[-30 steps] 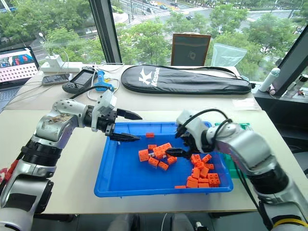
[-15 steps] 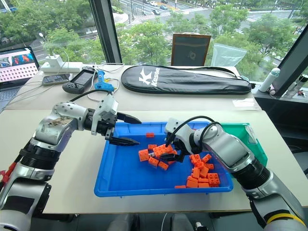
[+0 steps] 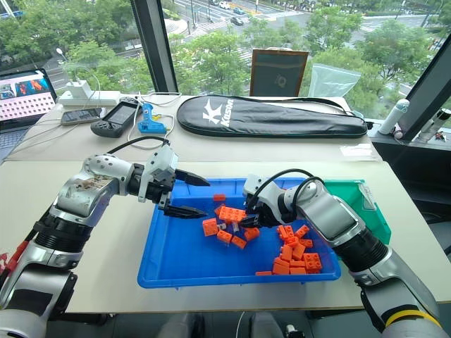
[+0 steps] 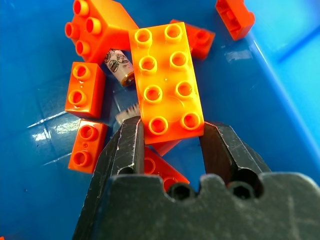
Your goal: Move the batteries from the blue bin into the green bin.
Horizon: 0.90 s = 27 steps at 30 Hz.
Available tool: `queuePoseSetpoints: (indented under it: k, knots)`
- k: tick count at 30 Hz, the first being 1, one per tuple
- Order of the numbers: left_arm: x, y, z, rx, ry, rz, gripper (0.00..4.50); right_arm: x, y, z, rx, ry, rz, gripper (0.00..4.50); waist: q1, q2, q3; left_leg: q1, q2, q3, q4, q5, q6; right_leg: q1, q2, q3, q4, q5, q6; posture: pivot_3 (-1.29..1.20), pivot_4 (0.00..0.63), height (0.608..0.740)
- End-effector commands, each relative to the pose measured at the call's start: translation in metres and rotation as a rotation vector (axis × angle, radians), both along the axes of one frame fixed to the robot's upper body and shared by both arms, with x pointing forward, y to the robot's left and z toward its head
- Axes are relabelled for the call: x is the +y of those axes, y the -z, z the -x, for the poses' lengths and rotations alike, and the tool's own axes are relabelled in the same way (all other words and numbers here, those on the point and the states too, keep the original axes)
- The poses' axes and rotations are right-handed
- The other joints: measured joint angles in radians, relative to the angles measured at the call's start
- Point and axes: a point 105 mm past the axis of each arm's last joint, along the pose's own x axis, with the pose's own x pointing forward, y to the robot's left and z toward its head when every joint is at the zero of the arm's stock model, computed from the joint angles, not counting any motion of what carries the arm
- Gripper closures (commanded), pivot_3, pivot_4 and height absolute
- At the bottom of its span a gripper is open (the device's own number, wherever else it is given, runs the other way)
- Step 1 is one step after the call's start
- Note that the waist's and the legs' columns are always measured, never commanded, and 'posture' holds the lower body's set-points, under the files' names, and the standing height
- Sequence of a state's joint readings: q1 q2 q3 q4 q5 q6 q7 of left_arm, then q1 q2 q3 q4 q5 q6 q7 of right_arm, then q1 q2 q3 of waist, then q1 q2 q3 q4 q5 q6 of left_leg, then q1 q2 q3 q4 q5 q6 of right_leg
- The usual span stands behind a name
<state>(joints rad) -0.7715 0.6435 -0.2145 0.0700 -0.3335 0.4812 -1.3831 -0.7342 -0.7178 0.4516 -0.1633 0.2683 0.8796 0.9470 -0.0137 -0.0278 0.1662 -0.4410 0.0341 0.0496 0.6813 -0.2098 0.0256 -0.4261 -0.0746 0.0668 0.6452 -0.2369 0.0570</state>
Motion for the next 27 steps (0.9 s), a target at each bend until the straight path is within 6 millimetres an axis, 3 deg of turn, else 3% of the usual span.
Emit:
queuePoseSetpoints:
  k: [1, 7, 15, 20, 22, 27]
  knots:
    - [-0.004, -0.006, 0.002, -0.043, 0.022, 0.002, 0.00, -0.002, -0.037, -0.002, -0.093, 0.000, -0.063, 3.09, 0.000, 0.000, 0.000, 0.000, 0.000, 0.000, 0.000, 0.000, 0.000, 0.000, 0.000, 0.000, 0.000, 0.000, 0.000, 0.00, 0.150, 0.734]
    - [-0.006, -0.005, 0.000, -0.047, 0.032, 0.004, 0.00, -0.032, -0.059, -0.004, -0.140, 0.088, -0.065, 3.10, 0.002, 0.000, 0.000, 0.000, 0.000, 0.000, 0.000, 0.000, 0.000, 0.000, 0.000, 0.000, 0.000, 0.000, 0.000, 0.00, 0.150, 0.734]
    - [-0.009, -0.005, -0.003, -0.049, 0.049, 0.006, 0.00, -0.097, -0.048, -0.008, -0.143, 0.322, 0.030, 3.10, 0.002, 0.000, 0.000, 0.000, 0.000, 0.000, 0.000, 0.000, 0.000, 0.001, -0.001, 0.000, -0.001, 0.000, 0.000, 0.00, 0.150, 0.734]
    - [-0.010, -0.004, -0.004, -0.053, 0.056, 0.004, 0.00, -0.110, -0.045, -0.015, -0.167, 0.401, 0.044, 3.10, -0.005, 0.000, 0.000, 0.001, 0.000, 0.001, 0.000, 0.000, 0.000, 0.000, 0.000, 0.000, 0.000, 0.000, 0.000, 0.00, 0.150, 0.734]
    - [-0.010, -0.005, -0.005, -0.056, 0.056, 0.002, 0.00, -0.114, -0.044, -0.018, -0.185, 0.427, 0.061, 2.10, -0.004, 0.000, 0.000, 0.001, 0.000, 0.000, 0.000, 0.000, 0.000, 0.000, 0.000, 0.000, 0.000, 0.000, 0.000, 0.00, 0.150, 0.734]
    - [-0.009, -0.006, -0.007, -0.057, 0.057, -0.005, 0.00, -0.110, -0.051, -0.020, -0.223, 0.440, 0.050, 0.47, -0.001, 0.000, 0.000, 0.000, 0.000, 0.001, 0.000, 0.000, 0.000, 0.000, 0.000, 0.000, 0.000, 0.000, 0.000, 0.00, 0.150, 0.734]
